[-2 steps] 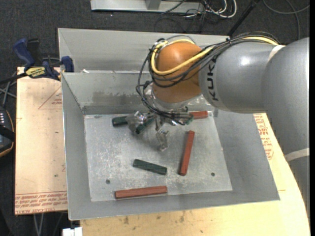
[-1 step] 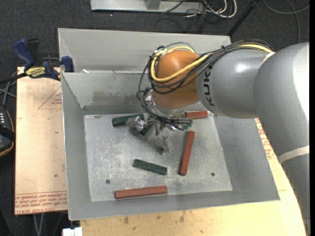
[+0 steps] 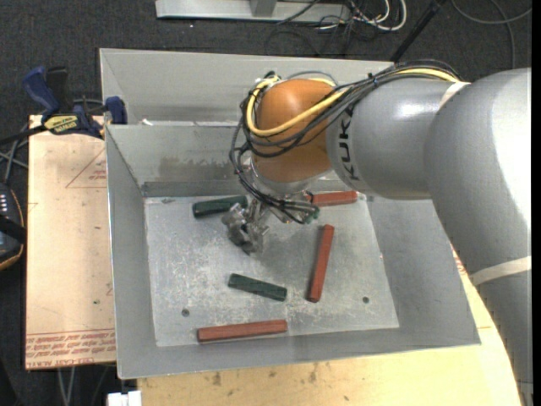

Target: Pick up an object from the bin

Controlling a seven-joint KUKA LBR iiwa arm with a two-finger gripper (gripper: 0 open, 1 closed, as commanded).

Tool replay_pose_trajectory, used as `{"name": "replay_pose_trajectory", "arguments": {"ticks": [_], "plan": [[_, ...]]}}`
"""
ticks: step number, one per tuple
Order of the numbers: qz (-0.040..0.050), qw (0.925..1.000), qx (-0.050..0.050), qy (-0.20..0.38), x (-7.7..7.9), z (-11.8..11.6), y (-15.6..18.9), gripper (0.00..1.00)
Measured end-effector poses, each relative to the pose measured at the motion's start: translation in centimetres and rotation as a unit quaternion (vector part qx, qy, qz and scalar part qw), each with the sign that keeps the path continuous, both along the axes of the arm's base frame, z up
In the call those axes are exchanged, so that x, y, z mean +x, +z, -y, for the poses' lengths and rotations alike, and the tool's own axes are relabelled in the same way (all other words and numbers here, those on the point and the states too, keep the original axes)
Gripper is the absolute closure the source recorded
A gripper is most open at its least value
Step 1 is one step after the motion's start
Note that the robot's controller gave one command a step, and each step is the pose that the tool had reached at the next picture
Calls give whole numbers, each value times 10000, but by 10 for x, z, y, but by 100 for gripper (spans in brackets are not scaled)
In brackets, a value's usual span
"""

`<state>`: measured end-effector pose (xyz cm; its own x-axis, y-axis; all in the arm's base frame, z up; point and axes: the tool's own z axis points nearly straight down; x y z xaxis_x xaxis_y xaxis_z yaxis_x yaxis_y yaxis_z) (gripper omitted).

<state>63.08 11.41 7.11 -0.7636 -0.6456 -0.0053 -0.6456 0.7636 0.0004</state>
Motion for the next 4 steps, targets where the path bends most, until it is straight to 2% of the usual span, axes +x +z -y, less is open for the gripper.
{"name": "replay_pose_trajectory", "arguments": {"ticks": [1, 2, 3, 4], "plan": [[-3, 10000, -1, -4, 0, 0, -1, 0], [-4, 10000, -1, -4, 0, 0, -1, 0], [-16, 9961, -6, 882, -12, 9, 8, 0], [2, 9833, -10, 1822, -12, 36, 17, 0]]}}
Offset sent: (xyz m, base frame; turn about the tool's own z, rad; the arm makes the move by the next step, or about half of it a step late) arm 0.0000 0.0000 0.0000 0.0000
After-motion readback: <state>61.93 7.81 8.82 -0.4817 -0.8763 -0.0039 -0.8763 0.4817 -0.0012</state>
